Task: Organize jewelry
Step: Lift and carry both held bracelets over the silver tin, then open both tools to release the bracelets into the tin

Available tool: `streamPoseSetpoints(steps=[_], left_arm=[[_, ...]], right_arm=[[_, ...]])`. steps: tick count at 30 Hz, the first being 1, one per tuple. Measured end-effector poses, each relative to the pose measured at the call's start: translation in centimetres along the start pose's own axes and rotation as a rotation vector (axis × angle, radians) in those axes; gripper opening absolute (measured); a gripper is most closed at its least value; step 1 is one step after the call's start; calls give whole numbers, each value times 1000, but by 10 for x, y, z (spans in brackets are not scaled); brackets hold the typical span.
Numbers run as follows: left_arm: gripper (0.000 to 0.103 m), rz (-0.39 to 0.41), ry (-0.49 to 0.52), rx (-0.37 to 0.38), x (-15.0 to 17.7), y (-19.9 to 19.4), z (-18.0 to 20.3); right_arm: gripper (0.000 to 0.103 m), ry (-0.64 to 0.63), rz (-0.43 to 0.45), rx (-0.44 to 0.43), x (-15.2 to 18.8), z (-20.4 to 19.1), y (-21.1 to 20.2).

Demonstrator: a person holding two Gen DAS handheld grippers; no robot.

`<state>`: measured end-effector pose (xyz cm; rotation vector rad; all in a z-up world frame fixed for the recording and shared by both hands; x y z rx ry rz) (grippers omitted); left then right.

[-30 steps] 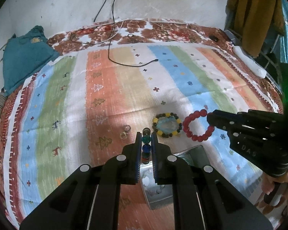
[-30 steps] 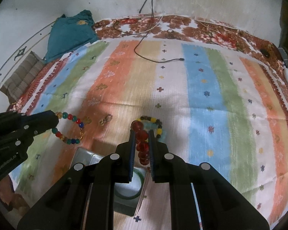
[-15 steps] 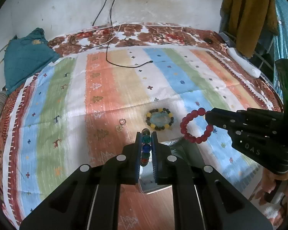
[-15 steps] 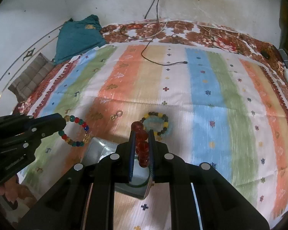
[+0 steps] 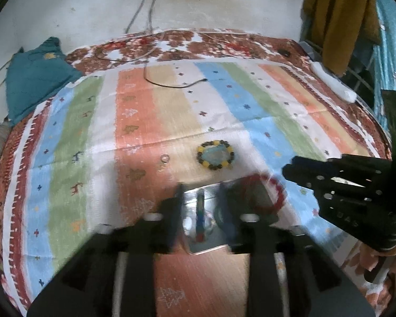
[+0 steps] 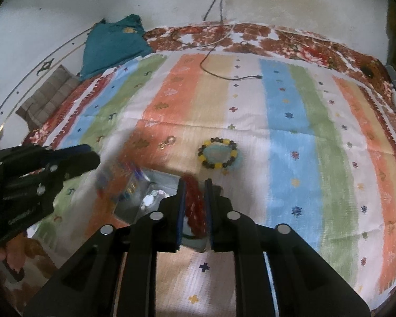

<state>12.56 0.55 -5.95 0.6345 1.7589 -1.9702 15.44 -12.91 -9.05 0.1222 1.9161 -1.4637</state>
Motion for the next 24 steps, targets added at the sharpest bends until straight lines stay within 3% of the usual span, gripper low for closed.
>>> streamPoseSetpoints(steps=[10,21,24], left_arm=[[33,-13,-22,-25,-1,3,-12],[48,-57,-26,-87,-2,18,-28],[53,-64,-33,-102,-4,24,-30]], right_arm=[[27,51,-29,35,-3,18,8],[41,75,-48,46,-9,24,18],[43,72,-50,86,-12,29,21]])
Point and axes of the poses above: each gripper's, at about its wrist camera, not at the fingertips, and y roughly the way its jaws point, z to its right, x to its underside, the point moved 5 cm from there along y, roughly the way its jaws point, and after that the axes turned 2 degrees about -z, right-handed, at the moved point
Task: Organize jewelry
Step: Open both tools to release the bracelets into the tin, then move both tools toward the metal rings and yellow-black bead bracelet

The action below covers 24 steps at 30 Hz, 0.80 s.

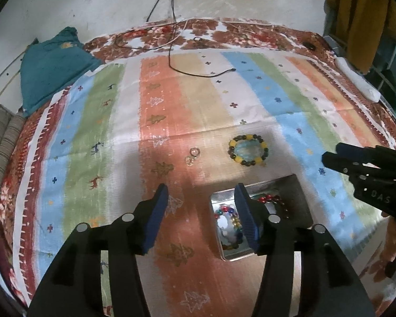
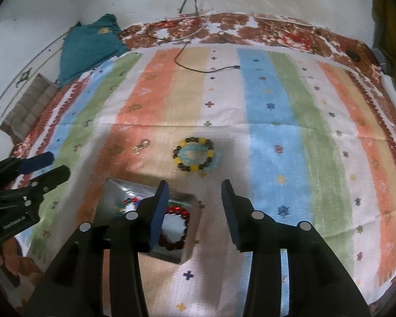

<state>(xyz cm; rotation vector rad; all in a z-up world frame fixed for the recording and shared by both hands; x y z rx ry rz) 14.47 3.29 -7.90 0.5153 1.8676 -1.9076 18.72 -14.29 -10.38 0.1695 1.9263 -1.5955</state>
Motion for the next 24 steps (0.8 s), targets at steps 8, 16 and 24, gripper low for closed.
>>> streamPoseSetpoints(steps=[8,16,24], left_arm=[[60,-35,31,-29,-11,25,1],[61,-82,29,-61,-21,50,-14],[62,-131,44,-60,-28,76,-15]], right_arm=[[50,16,-34,7,-11,8,19],[55,21,-58,8,-24,11,36],[55,15,-111,32,-30,17,62]])
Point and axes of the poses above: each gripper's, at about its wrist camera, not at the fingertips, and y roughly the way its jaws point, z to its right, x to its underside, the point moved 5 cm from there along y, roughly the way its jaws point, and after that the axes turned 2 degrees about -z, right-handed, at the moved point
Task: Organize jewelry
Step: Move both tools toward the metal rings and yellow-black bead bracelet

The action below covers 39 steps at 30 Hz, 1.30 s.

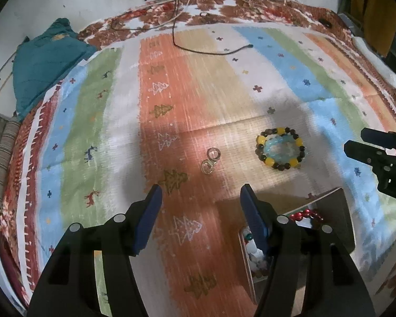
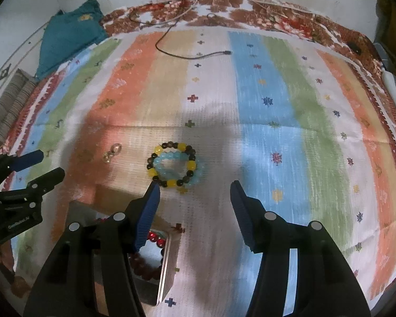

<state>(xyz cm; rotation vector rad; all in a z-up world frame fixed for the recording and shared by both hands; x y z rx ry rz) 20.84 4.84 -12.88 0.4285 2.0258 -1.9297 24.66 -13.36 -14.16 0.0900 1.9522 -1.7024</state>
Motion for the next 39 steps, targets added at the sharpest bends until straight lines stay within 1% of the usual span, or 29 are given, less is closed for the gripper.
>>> streamPoseSetpoints(steps=[3,9,13,15,17,24,30,31,34,36,37,39], left_arm=[[64,-23,8,-8,-2,10,1],[64,-57,26,5,-8,27,7],[64,-80,26,-5,-11,39,5],[64,-94,35,-1,-11,45,6],[64,-102,47,-4,-11,50,7],[64,-124,32,14,-17,65,6],[62,-154,50,17,-17,82,6],[62,-159,53,19,-17,85,6],[60,-173,48,24,-18,92,5],[56,-183,43,42,-18,94,5],[55,-188,47,46,-17,96,5],[54,-189,54,42,-17,97,6]], right_arm=[[55,-6,-9,-3,-5,0,6],[56,0,-35,0,-11,1,20],[56,3,-51,13,-15,6,32],[56,16,-66,4,-17,9,39],[56,14,-77,1,-18,8,45],[56,-5,-112,-1,-22,1,64],[55,-24,-134,9,-26,-5,78],[51,-24,-138,11,-27,-5,80],[45,-36,-158,13,-27,-6,88],[40,-43,-166,19,-27,-6,93],[38,-47,-168,18,-27,-6,95],[34,-54,-171,16,-28,-7,98]])
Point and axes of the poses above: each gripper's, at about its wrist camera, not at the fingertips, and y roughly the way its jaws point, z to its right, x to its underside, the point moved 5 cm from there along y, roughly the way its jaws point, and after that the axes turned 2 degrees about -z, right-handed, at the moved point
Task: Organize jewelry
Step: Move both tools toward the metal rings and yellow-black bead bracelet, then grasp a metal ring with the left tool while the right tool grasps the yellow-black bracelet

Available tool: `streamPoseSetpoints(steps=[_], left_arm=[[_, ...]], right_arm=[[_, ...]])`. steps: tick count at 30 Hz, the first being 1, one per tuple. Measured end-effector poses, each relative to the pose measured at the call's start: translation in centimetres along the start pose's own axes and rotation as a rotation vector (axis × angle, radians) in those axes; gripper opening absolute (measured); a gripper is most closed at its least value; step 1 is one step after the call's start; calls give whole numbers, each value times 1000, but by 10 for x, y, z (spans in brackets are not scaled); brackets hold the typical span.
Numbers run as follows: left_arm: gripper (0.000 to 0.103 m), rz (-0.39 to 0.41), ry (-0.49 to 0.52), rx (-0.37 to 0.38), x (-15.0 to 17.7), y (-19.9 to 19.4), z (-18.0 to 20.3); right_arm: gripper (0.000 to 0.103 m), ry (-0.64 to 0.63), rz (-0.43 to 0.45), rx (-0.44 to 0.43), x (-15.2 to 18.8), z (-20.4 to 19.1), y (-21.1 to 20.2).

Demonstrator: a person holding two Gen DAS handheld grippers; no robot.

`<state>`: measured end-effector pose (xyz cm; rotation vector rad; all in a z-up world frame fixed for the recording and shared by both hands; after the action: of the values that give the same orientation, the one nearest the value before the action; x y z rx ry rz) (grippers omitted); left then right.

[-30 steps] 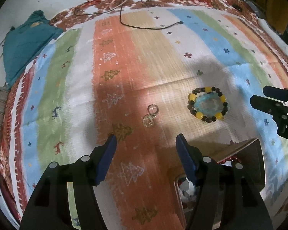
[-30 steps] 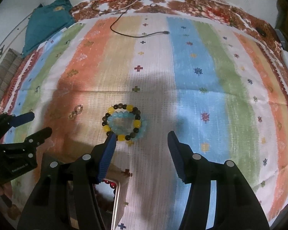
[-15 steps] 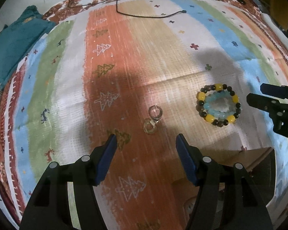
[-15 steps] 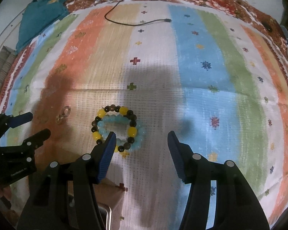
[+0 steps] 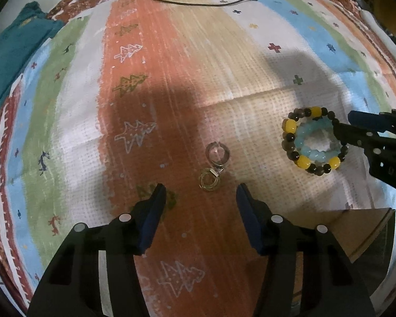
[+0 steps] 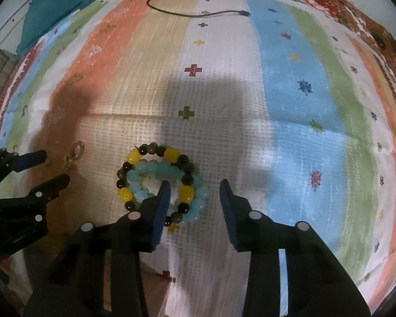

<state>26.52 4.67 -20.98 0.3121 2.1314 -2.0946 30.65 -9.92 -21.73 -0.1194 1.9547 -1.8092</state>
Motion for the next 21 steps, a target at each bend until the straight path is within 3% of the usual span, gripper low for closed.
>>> streamPoseSetpoints(steps=[8,10,12,21], left_arm=[[39,-14,1,1,-3,10,2],[30,-14,-3,2,-4,11,2],[14,-17,-8,4,-5,12,2],[4,-23,-6,19,-8,7,-5]], right_arm=[[20,-58,-13,33,-2,-7,10],[14,-59,-14,28,-2,-6,11],[13,-61,-10,25,-2,-6,10],[13,-61,40,-8,-7,-9,-8]])
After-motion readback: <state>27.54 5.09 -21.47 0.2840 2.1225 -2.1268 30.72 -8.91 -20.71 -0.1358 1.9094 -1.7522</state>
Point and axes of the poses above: each gripper's, at about its wrist camera, not at the fingertips, and y roughly the way its jaws point, z to its right, x to its underside, the point moved 5 cm from there along y, roughly the way its jaws point, and after that the axes turned 2 degrees about -z, right-handed, at the moved point
